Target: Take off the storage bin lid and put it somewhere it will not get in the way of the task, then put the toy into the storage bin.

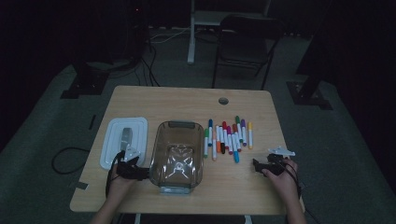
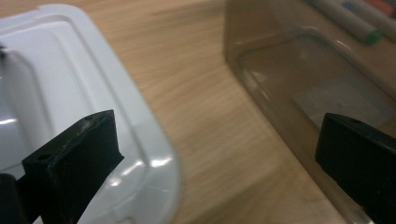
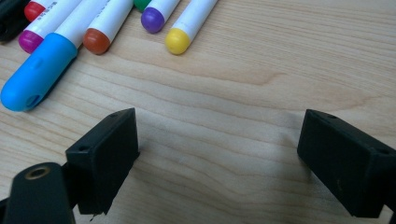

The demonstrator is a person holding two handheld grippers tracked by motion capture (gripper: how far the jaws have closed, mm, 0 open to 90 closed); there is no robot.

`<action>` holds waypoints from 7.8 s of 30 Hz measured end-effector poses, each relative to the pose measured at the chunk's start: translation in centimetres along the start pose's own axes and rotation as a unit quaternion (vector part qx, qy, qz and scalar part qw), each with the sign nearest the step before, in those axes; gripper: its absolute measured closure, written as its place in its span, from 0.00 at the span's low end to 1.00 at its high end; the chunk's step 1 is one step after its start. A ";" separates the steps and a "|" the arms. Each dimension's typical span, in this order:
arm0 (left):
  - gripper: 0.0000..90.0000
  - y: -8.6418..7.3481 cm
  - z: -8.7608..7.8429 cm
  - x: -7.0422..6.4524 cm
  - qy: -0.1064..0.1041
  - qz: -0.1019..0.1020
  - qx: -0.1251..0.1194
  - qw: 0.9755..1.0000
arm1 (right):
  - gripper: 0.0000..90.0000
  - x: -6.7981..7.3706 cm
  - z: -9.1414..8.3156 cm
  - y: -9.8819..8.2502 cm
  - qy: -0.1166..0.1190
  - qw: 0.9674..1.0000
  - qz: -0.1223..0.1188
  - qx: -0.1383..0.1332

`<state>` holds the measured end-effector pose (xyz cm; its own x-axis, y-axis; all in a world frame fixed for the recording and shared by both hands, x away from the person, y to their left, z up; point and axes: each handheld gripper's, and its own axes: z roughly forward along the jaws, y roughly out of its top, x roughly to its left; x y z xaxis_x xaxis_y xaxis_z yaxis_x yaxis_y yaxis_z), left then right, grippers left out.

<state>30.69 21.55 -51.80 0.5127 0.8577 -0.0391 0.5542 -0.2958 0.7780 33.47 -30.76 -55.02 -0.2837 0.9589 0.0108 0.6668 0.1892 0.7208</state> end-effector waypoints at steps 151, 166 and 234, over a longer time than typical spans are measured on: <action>0.01 -0.6 4.2 -5.1 -0.083 0.116 0.074 0.987 | 0.85 5.9 -5.3 15.7 0.115 0.993 0.019 -0.035; 0.01 -0.5 4.2 -5.1 -0.084 0.116 0.076 0.987 | 0.85 14.1 -9.2 17.3 0.234 0.969 -0.075 -0.039; 0.01 -0.6 4.2 -5.1 -0.083 0.116 0.074 0.987 | 0.69 22.0 -0.2 15.0 0.313 0.924 -0.159 0.151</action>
<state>30.55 15.55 -54.69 0.7304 0.6828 0.0184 0.4925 -0.5451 0.6784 37.09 -6.88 -43.86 -0.7782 0.5525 0.2985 0.6164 0.5811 0.5314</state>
